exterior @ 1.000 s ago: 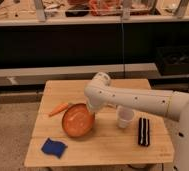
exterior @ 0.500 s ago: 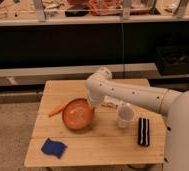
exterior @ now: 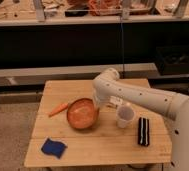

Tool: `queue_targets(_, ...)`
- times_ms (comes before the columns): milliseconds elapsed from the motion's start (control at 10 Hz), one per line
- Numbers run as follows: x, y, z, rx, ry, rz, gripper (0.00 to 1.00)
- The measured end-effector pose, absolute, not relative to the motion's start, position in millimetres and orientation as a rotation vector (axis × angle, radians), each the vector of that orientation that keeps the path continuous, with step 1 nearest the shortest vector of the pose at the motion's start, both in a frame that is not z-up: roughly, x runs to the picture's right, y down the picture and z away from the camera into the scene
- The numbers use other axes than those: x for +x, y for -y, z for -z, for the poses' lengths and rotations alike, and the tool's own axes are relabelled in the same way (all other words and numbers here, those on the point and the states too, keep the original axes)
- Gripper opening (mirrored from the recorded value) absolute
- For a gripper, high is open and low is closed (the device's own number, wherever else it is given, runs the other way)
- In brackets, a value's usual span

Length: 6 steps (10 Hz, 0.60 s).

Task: Drag the ceramic bowl in a circle

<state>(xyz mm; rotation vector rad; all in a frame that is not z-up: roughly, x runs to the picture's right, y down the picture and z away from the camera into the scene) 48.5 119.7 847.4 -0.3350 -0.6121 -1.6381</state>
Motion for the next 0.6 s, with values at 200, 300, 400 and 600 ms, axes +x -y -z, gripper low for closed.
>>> queue_targets(200, 62, -126, -845, -0.338, 0.62, 1.612, 0.01)
queue_targets(300, 66, -129, -843, -0.339, 0.624, 1.611, 0.01)
queue_targets(400, 76, -133, -840, -0.342, 0.622, 1.603, 0.01)
queue_targets(600, 92, -141, -835, -0.346, 0.625, 1.583, 0.01)
